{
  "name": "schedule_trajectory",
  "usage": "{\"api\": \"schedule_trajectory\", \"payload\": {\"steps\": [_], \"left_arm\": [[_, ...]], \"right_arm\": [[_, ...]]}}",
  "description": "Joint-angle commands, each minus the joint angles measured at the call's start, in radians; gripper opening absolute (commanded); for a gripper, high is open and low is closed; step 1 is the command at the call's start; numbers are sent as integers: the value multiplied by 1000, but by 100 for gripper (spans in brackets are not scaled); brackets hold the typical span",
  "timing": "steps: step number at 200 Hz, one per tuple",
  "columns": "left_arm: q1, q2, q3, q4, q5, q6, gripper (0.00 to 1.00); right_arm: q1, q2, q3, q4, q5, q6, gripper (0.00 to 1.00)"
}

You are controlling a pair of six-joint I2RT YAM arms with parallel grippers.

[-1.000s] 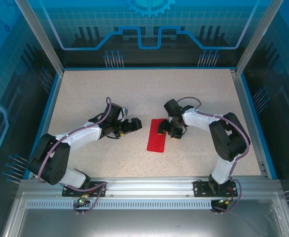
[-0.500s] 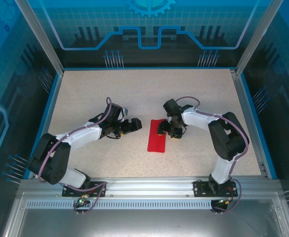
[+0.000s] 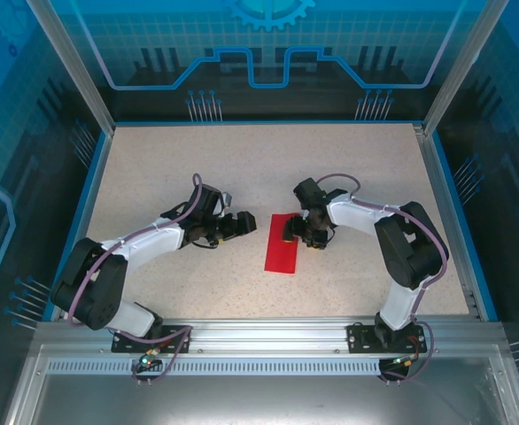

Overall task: Fold a paper plane with a square sheet of paper (pick it up from the middle)
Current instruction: Fold the square sheet of paper in half at the center of the table.

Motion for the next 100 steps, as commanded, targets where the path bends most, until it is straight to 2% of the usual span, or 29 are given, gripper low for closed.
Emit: {"api": "schedule_trajectory", "payload": {"steps": [1,19,43,67,93,100], "left_arm": [[-8,10,27,1,32,16,92],[-9,14,24,5,40,20,91],[-21,47,37,19,97,45,84],[-39,86,63,26,124,44,68],[-54,121,80,51,138,19,45],[-58,136,90,53,147,14,36]], "right_arm": [[16,88,-42,9,41,-20,73],[17,100,-34,-5,37,-35,73],[20,106,-31,-21,56,-35,73],[19,105,-30,-23,62,-26,73],[21,107,-30,-25,67,-20,73],[19,109,-30,-24,68,-19,73]]}}
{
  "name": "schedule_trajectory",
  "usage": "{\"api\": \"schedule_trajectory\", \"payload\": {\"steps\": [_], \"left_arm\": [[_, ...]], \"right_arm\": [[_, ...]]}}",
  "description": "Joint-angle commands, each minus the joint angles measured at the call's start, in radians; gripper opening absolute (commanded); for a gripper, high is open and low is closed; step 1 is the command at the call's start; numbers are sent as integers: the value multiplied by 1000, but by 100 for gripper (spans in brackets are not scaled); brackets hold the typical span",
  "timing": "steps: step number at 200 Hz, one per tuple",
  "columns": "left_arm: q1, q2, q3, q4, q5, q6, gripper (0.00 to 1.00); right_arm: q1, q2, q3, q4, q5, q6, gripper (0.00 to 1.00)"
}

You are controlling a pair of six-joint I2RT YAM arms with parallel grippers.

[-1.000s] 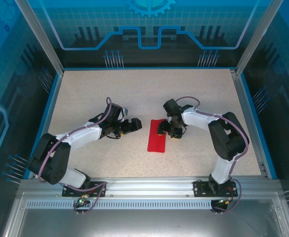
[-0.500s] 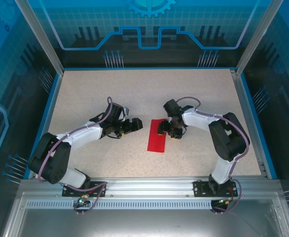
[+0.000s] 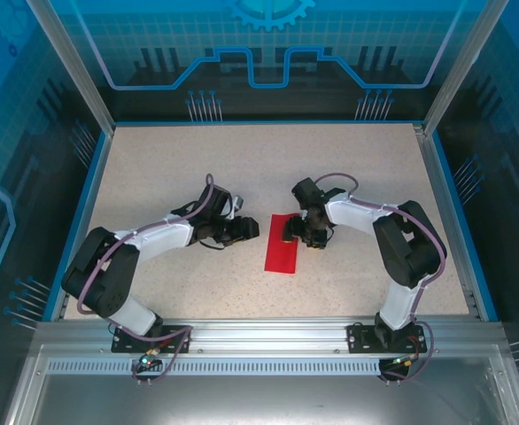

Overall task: Fold a paper plane with a square sheet of paper (pick it up from the middle)
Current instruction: Fold the square sheet of paper in half at the center of the table, then hold the square sheet of paper at the center of the table.

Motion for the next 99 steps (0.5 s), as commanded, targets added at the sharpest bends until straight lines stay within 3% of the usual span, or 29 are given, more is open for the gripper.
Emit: {"api": "schedule_trajectory", "payload": {"steps": [1,17,23,59,99], "left_arm": [[-16,40,47,28,56,-11,34],[-19,90,79,32,99,-20,13],[-21,111,90,38,114,-28,0],[-53,194,136,108,152,-100,0],[-89,278,209,74,144,-115,0]], "right_arm": [[13,95,-49,0,53,-11,73],[13,98,-53,1,53,-12,73],[14,101,-55,3,53,-10,73],[14,102,-64,12,47,-1,74],[14,104,-64,14,47,0,74]]}}
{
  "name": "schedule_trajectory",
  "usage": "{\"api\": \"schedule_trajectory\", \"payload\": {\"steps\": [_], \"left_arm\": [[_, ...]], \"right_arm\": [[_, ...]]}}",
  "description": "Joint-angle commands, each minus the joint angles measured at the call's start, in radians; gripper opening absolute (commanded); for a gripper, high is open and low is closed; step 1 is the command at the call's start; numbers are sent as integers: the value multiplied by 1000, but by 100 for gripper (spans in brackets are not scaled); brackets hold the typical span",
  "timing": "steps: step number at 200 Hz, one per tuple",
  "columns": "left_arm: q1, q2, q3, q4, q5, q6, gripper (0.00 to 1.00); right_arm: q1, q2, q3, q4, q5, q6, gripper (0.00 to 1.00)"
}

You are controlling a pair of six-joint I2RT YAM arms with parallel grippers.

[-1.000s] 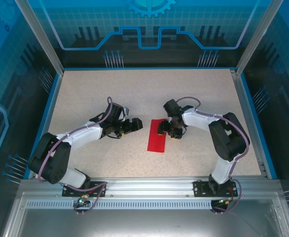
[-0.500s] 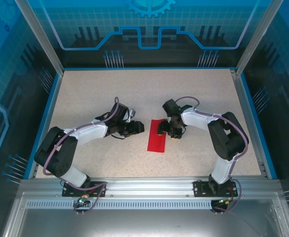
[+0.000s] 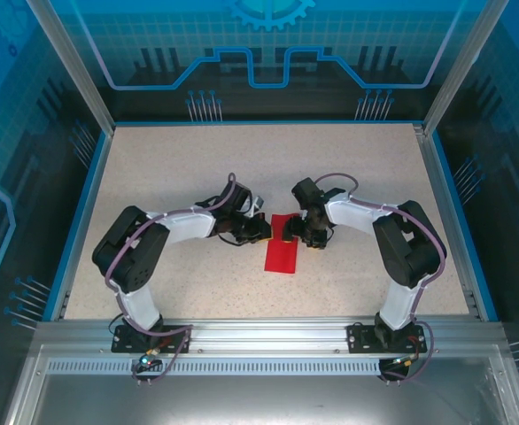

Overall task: Fold a paper plane with a square sheet of paper (pick it up from the middle)
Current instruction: Hold the square sheet of paper at the center of the table.

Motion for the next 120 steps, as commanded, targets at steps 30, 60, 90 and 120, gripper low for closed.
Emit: {"api": "schedule_trajectory", "payload": {"steps": [30,60,90,120], "left_arm": [[-21,72,63,1,9,-58,0],[-22,82,61,-26,-12,-54,0],[-22,117,72,-2,5,-53,0],[-24,145,78,-56,-35,-52,0]], "right_arm": [[13,103,-65,11,47,0,74],[15,105,-64,14,46,0,74],[15,107,-65,15,45,3,74],[18,108,-67,19,41,6,74]]}}
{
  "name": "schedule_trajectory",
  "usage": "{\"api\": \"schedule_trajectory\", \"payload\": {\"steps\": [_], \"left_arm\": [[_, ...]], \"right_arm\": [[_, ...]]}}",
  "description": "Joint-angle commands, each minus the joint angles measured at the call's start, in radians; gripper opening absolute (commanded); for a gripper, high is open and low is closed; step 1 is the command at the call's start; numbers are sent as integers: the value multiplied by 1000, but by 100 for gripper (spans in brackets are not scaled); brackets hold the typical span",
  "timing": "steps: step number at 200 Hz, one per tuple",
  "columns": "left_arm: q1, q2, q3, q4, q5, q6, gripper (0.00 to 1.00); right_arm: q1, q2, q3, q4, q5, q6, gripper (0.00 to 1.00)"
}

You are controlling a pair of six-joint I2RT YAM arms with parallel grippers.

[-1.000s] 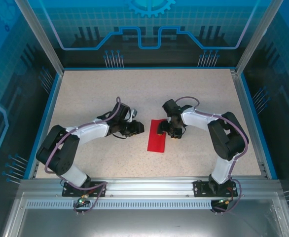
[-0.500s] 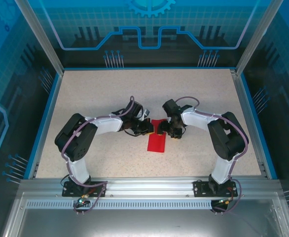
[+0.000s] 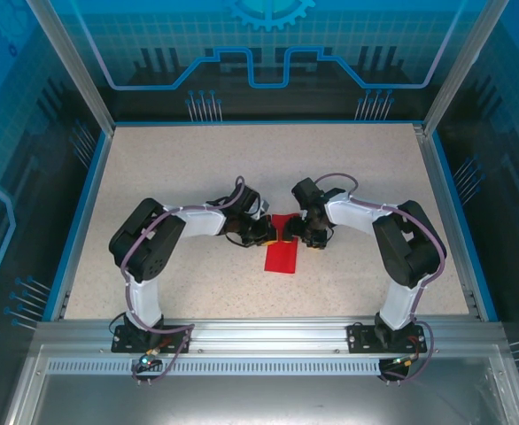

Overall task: Fold a paper plane with a square sheet of paper (pick it up from the middle)
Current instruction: Hold the square sheet of paper at the center of the table, then fold the square sheet of paper in half at the center of the table.

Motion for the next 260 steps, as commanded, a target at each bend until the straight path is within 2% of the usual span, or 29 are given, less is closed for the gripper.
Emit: {"api": "schedule_trajectory", "payload": {"steps": [1,46,88,124,136,160,206,260], "left_arm": [[-7,32,29,-61,-28,-1,0],[-8,43,-16,-77,-71,4,0],[-8,56,-23,-89,-86,24,0],[-8,62,-21,-93,-86,29,0],[-8,63,-22,-93,-86,33,0],[-9,62,-22,-97,-89,35,0],[-8,67,-25,-101,-91,37,0],[-8,70,-23,-105,-92,40,0]], "right_arm": [[17,105,-67,19,40,3,74],[18,61,-39,25,22,-14,75],[-22,-129,-44,79,-35,-35,76],[-91,-297,-174,261,-224,-28,47],[-91,-307,-197,300,-278,-17,29],[-78,-271,-248,416,-380,16,0],[-67,-171,-278,489,-406,29,0],[-90,-124,-333,518,-414,4,0]]}}
